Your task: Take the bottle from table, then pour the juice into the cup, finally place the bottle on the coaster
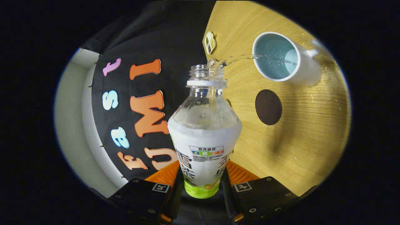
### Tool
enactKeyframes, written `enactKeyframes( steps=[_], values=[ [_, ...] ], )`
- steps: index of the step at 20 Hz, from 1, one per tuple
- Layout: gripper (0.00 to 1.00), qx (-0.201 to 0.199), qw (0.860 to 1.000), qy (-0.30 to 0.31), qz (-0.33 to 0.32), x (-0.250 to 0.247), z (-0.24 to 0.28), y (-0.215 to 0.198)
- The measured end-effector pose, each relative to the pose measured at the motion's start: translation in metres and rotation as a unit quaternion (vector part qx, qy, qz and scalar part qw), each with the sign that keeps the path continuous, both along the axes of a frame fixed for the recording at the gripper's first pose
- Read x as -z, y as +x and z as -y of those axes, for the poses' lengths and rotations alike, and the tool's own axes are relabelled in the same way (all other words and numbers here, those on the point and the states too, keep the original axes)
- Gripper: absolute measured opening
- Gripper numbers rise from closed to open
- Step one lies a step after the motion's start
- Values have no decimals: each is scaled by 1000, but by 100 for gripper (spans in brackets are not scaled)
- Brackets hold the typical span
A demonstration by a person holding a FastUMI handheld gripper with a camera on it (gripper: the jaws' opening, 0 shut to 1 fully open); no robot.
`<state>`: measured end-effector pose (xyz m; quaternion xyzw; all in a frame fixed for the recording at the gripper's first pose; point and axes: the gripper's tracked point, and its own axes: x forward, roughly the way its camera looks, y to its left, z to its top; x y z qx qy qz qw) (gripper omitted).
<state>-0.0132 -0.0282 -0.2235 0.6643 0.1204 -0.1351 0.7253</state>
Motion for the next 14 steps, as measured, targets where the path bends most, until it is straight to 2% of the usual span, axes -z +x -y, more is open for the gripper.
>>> enactKeyframes(
  steps=[14],
  values=[
    [59,11,1000,28,-5,-11,4,-1]
  ],
)
